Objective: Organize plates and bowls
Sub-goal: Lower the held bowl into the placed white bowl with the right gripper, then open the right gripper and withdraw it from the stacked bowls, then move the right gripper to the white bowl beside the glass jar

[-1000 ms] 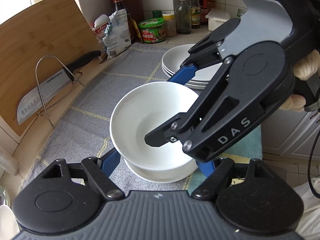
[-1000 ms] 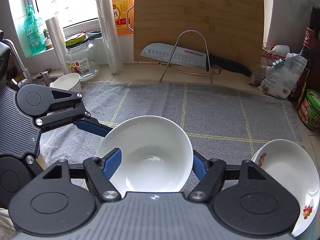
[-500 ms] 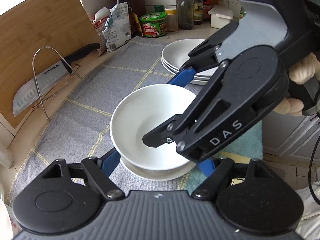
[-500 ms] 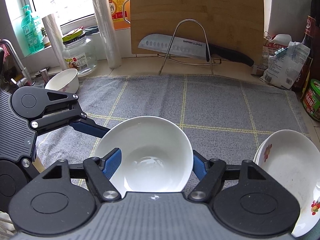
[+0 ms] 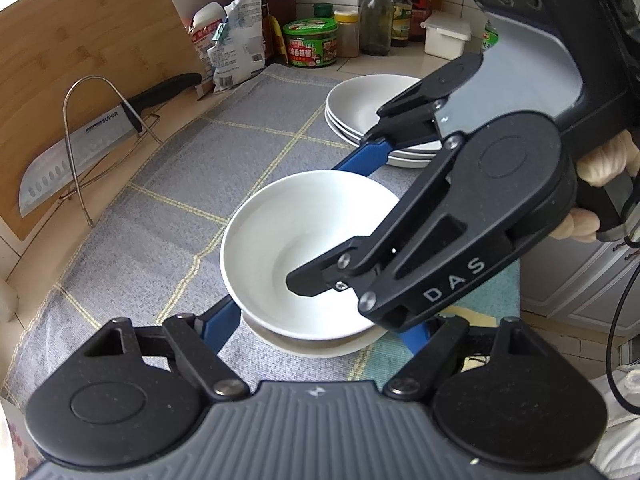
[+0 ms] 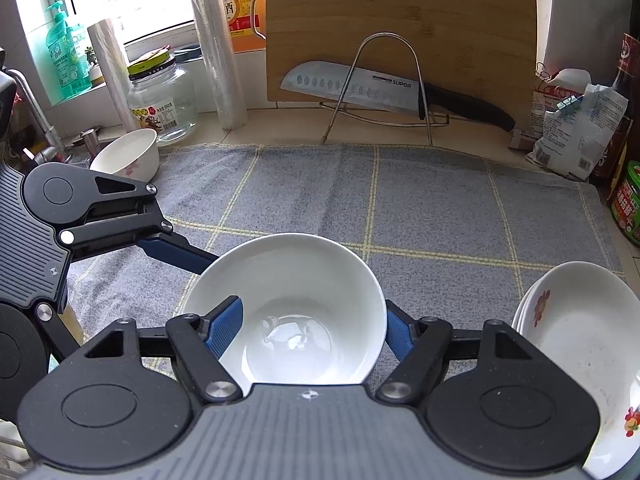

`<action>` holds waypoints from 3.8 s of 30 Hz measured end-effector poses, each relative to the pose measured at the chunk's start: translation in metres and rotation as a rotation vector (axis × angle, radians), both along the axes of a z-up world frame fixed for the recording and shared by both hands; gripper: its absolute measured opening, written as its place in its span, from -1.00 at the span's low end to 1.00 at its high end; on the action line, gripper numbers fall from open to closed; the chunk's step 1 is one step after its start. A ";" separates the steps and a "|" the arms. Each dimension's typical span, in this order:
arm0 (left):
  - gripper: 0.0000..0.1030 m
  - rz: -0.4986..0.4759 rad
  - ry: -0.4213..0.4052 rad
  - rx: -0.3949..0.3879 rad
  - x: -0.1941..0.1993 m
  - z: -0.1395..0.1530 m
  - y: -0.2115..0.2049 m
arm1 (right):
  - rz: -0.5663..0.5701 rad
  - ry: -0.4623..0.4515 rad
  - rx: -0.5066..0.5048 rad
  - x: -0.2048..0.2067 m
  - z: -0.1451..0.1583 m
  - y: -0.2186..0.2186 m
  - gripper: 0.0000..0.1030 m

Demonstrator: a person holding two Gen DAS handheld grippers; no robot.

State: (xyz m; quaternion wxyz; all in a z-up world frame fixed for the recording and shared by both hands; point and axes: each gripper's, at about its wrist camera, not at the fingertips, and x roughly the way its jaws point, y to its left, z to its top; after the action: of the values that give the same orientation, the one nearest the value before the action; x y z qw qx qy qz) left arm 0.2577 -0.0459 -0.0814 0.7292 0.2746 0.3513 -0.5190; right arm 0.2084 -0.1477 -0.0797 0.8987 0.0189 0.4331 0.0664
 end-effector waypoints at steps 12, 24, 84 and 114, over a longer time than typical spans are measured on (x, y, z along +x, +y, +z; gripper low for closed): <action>0.67 -0.015 -0.003 0.005 0.001 0.000 -0.001 | 0.004 0.016 0.002 0.002 -0.004 0.002 0.67; 0.85 -0.016 -0.021 -0.086 -0.004 0.023 0.021 | -0.025 -0.028 0.018 -0.013 0.008 -0.002 1.00; 0.89 0.781 -0.036 -0.046 0.005 0.011 0.208 | 0.113 -0.180 -0.123 0.016 0.045 0.111 1.00; 0.88 0.456 -0.033 0.037 0.156 -0.041 0.277 | 0.483 -0.001 -0.166 0.172 -0.029 0.229 1.00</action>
State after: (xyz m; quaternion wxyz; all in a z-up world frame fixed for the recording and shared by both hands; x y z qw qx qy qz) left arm 0.4140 0.2309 -0.1229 0.8282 0.2097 0.4018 -0.3298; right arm 0.3808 0.0815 -0.1088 0.8555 -0.1591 0.4284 0.2433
